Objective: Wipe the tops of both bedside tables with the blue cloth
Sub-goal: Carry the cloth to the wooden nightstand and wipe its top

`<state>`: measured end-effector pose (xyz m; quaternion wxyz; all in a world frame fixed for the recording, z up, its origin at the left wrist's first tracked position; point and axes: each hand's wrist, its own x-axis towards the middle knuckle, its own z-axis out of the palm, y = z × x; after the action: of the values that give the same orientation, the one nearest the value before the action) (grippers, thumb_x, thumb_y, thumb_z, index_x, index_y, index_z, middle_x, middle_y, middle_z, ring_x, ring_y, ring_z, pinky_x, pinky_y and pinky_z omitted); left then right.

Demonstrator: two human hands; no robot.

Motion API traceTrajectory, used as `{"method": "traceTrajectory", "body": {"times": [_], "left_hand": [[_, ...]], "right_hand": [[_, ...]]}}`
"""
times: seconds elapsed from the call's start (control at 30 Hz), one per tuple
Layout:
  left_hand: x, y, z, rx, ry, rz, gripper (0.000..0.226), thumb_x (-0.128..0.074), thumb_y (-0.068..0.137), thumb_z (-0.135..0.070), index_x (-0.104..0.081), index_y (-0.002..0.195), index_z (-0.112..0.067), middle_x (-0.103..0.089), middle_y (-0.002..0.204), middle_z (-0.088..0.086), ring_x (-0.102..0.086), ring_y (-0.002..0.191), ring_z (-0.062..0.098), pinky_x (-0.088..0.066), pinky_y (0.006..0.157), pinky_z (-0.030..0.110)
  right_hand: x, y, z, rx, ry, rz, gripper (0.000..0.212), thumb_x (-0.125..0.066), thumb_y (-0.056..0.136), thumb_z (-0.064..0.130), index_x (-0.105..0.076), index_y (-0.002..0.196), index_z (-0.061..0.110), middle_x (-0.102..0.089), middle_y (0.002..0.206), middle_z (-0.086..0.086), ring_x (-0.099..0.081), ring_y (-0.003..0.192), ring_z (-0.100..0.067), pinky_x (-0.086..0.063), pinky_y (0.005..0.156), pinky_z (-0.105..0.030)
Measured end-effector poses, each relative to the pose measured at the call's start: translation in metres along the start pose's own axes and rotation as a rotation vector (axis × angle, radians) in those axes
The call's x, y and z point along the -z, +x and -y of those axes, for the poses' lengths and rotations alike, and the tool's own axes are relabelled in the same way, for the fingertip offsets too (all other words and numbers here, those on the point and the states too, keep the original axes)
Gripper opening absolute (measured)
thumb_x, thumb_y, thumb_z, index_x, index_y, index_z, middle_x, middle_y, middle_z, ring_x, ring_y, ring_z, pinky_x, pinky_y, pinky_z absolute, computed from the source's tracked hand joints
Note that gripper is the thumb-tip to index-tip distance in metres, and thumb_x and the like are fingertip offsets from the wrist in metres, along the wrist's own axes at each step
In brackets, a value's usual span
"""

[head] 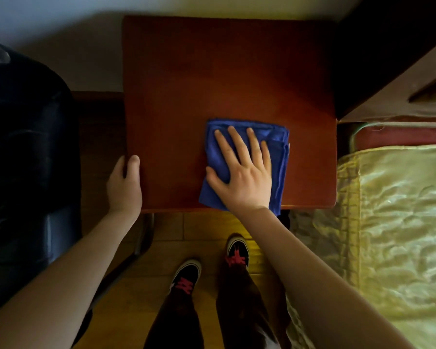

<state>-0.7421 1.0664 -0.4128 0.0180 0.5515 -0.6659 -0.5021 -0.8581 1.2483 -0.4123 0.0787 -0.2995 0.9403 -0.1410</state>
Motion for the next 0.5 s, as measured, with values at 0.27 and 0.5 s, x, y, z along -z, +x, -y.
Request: {"method": "traceTrajectory", "body": {"times": [0.27,0.5], "left_hand": [[0.003,-0.004,0.001,0.021,-0.034,0.007,0.042,-0.037,0.095,-0.051,-0.059,0.118,-0.023,-0.064,0.103,-0.004,-0.062,0.090,0.011,-0.048,0.070,0.027],[0.002,-0.005,0.004,0.026,-0.073,0.009,0.041,-0.037,0.096,-0.050,-0.057,0.119,-0.023,-0.061,0.102,-0.010,-0.057,0.090,0.004,-0.042,0.068,0.020]], "right_hand": [[0.041,-0.050,-0.030,-0.432,0.051,-0.004,0.070,-0.048,0.091,0.051,-0.030,0.150,0.019,-0.037,0.153,-0.006,-0.034,0.135,-0.033,-0.036,0.105,-0.047],[0.035,-0.063,-0.002,-0.760,0.400,-0.037,0.047,-0.059,0.091,0.034,-0.045,0.123,0.001,-0.053,0.118,-0.017,-0.055,0.101,-0.036,-0.049,0.086,-0.047]]}}
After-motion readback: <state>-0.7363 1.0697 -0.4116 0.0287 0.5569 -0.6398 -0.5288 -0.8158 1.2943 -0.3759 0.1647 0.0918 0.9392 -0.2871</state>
